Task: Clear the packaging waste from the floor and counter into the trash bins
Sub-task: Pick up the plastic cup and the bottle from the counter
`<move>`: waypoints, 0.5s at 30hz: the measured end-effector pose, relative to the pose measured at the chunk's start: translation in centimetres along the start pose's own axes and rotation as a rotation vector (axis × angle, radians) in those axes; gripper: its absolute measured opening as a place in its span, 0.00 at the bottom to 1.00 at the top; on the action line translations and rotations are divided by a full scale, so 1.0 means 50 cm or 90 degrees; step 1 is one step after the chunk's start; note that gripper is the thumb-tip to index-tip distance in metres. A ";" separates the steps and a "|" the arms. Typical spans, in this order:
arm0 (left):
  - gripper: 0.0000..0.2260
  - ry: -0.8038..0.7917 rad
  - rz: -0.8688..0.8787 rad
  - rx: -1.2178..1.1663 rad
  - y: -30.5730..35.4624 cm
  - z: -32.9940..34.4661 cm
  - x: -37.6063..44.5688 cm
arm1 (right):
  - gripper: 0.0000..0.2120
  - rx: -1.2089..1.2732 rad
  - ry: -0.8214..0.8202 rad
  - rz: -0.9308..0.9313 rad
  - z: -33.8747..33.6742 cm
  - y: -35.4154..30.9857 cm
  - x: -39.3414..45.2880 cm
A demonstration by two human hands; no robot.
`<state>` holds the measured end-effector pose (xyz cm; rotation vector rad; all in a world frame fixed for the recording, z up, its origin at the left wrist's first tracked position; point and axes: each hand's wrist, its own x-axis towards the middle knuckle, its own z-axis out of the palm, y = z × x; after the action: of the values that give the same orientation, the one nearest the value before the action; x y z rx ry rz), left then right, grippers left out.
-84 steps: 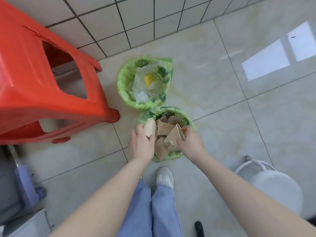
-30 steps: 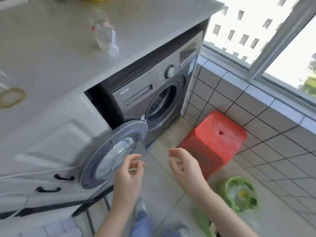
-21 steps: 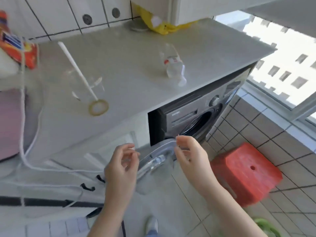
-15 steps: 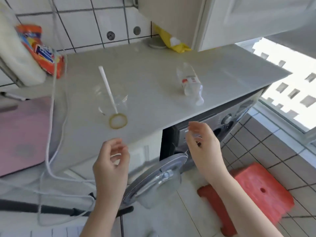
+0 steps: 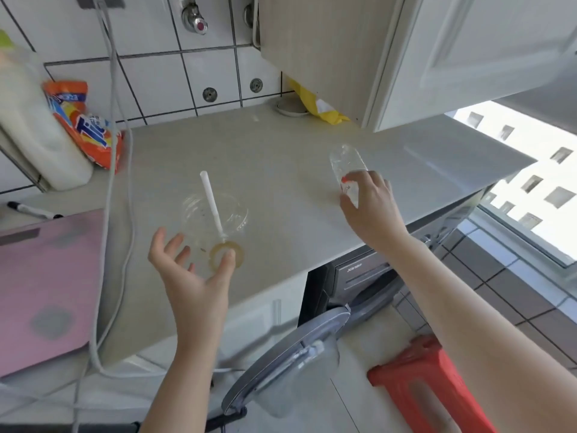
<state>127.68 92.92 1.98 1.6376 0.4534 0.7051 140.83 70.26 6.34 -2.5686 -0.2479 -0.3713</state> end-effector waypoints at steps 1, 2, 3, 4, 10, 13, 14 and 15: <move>0.40 -0.006 -0.004 -0.007 -0.003 0.007 0.005 | 0.19 -0.026 -0.006 0.010 0.000 0.006 0.019; 0.41 -0.014 -0.013 -0.014 -0.005 0.015 0.009 | 0.21 -0.050 -0.019 0.025 0.003 0.013 0.035; 0.42 -0.021 -0.020 -0.019 -0.006 0.021 0.012 | 0.24 -0.070 -0.040 0.045 0.006 0.018 0.050; 0.42 -0.027 -0.020 -0.024 -0.008 0.027 0.017 | 0.27 -0.081 -0.062 0.071 0.012 0.024 0.062; 0.41 -0.050 0.010 0.003 -0.027 0.032 0.051 | 0.36 -0.096 -0.125 0.186 0.048 0.042 0.098; 0.38 -0.064 0.005 0.034 -0.035 0.036 0.058 | 0.29 -0.088 -0.100 0.182 0.061 0.053 0.104; 0.38 -0.065 0.002 0.035 -0.036 0.038 0.058 | 0.27 -0.076 -0.096 0.179 0.063 0.058 0.104; 0.38 -0.064 -0.001 0.034 -0.036 0.040 0.058 | 0.26 -0.063 -0.096 0.175 0.064 0.063 0.104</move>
<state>131.32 93.65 0.64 1.7136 0.4034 0.6107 147.21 69.82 3.81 -2.6834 0.0732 -0.0904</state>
